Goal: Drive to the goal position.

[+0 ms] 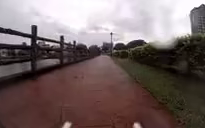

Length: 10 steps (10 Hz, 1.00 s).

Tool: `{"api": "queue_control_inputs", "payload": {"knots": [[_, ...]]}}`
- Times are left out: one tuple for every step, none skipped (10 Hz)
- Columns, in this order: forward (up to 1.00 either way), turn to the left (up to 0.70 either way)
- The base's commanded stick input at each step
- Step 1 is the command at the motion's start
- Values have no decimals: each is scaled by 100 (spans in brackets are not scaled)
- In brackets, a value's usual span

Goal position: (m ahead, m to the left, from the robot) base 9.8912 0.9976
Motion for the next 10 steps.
{"api": "queue_control_inputs", "payload": {"knots": [[50,0],[50,0],[50,0],[50,0],[50,0],[50,0],[50,0],[50,0],[50,0],[50,0]]}}
